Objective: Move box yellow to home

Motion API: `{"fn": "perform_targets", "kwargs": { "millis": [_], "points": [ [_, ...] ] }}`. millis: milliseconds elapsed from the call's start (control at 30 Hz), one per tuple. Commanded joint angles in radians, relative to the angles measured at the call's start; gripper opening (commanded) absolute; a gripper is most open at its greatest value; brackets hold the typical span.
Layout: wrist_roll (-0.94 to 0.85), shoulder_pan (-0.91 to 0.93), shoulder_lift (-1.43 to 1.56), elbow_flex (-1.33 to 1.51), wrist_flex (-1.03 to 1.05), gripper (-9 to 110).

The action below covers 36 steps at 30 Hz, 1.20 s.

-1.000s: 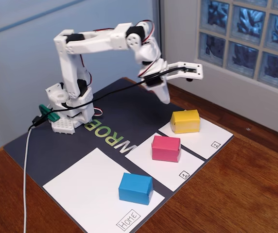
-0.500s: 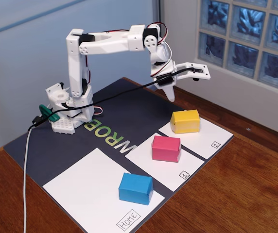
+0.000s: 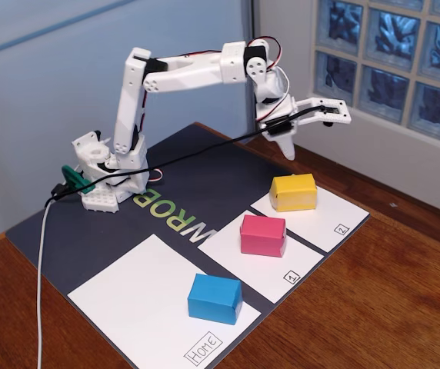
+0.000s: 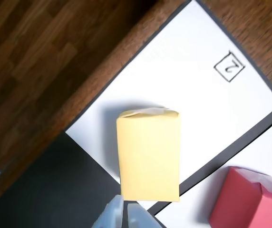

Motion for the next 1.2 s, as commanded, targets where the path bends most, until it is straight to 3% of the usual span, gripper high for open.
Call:
{"fn": "perform_targets", "kwargs": {
  "millis": [0,467,867,1167],
  "points": [
    [0.003,-0.015,-0.003,-0.055,0.005,0],
    [-0.009,-0.021,-0.233,-0.442,0.201,0],
    [-0.015,0.002,-0.25,-0.457,0.21,0],
    [-0.011,0.003,-0.245,-0.457,0.224,36]
  ]
}}
